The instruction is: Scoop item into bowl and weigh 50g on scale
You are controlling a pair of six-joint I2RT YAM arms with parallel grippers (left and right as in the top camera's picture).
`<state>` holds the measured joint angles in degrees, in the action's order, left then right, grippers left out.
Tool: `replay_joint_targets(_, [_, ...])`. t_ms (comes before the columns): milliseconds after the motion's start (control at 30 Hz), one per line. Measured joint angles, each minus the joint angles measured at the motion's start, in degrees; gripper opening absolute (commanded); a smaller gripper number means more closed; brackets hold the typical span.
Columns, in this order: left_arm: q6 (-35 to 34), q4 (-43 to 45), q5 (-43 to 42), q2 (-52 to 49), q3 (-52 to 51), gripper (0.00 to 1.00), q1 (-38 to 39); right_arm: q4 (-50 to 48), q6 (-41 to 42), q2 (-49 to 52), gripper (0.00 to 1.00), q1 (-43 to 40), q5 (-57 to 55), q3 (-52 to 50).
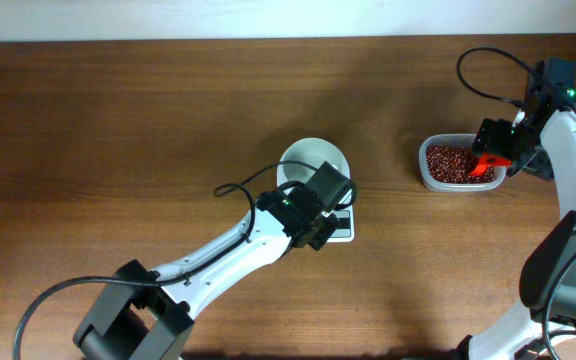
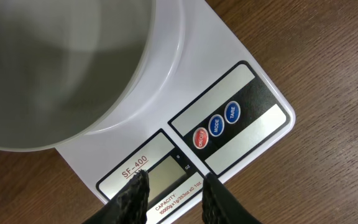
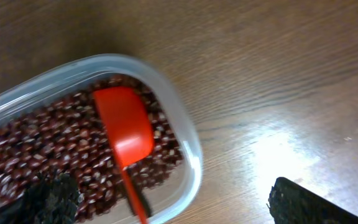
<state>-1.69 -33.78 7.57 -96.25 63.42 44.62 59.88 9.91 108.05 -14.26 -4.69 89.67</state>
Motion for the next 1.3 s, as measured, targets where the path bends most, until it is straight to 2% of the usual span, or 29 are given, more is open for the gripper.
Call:
replay_joint_targets(67, [0.13, 0.00, 0.00, 0.00, 0.00, 0.36, 0.00, -0.31, -0.96, 0.00, 0.99, 0.00, 1.25, 0.00])
replay_joint_targets(167, [0.20, 0.00, 0.00, 0.00, 0.00, 0.32, 0.00, -0.74, -1.40, 0.00, 0.99, 0.00, 1.99, 0.00])
replay_joint_targets(233, [0.22, 0.00, 0.00, 0.00, 0.00, 0.18, 0.00, -0.74, -1.57, 0.00, 0.99, 0.00, 2.25, 0.00])
replay_joint_targets(267, [0.28, 0.00, 0.00, 0.00, 0.00, 0.00, 0.00, -0.74, -1.57, 0.00, 0.99, 0.00, 2.29, 0.00])
replay_joint_targets(467, [0.39, -0.26, -0.15, 0.00, 0.00, 0.00, 0.00, -0.72, -1.60, 0.00, 0.99, 0.00, 2.49, 0.00])
replay_joint_targets(600, [0.42, -3.41, -0.50, 0.00, 0.00, 0.00, 0.70, -0.74, -1.75, 0.00, 0.99, 0.00, 2.60, 0.00])
replay_joint_targets(767, [2.01, -0.57, -0.61, -0.61, 0.00, 0.00, 2.91, -0.74, -1.79, 0.00, 0.99, 0.00, 2.67, 0.00])
replay_joint_targets(1300, [21.11, 6.29, 1.95, -8.48, -0.07, 0.00, 3.34, -0.74, -2.16, 0.00, 0.99, 0.00, 2.67, 0.00])
